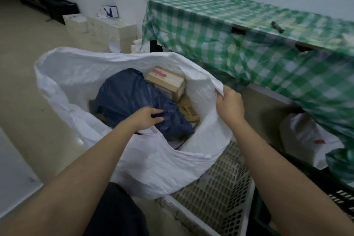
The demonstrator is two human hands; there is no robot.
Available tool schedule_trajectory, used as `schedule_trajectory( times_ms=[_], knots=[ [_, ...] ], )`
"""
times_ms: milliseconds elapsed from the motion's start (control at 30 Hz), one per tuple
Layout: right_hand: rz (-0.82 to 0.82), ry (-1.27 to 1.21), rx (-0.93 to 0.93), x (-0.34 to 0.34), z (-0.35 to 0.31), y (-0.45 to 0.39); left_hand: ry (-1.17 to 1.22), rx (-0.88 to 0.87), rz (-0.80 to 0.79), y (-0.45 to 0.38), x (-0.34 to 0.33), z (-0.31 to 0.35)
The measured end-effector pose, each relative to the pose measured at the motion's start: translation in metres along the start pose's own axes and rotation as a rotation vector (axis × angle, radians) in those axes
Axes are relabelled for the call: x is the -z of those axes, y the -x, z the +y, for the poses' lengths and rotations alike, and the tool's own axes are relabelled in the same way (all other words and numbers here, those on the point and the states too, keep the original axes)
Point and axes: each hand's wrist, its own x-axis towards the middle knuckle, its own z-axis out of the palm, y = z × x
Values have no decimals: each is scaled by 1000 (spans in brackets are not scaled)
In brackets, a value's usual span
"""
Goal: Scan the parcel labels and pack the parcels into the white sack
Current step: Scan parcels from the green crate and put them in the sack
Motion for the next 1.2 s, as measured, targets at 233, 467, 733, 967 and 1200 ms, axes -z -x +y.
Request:
schedule_trajectory(
  times_ms=[233, 467, 733, 967, 1200],
  knots=[
    [-69, -205, -71, 12, 12, 25, -436, 10, -105, 66, -14, -1],
    [-115, -280, -42, 14, -4, 39, -829, -24, -141, 90, -43, 3],
    [-145, -245, -45, 11, -8, 49, -785, -259, -84, 97, -62, -5],
    [-108, -229, -74, 18, -1, 46, -592, -432, 43, 92, -74, -3],
    [-111, -203, -9, 17, -14, 33, -302, -492, 489, 115, -38, 3]
  ],
)
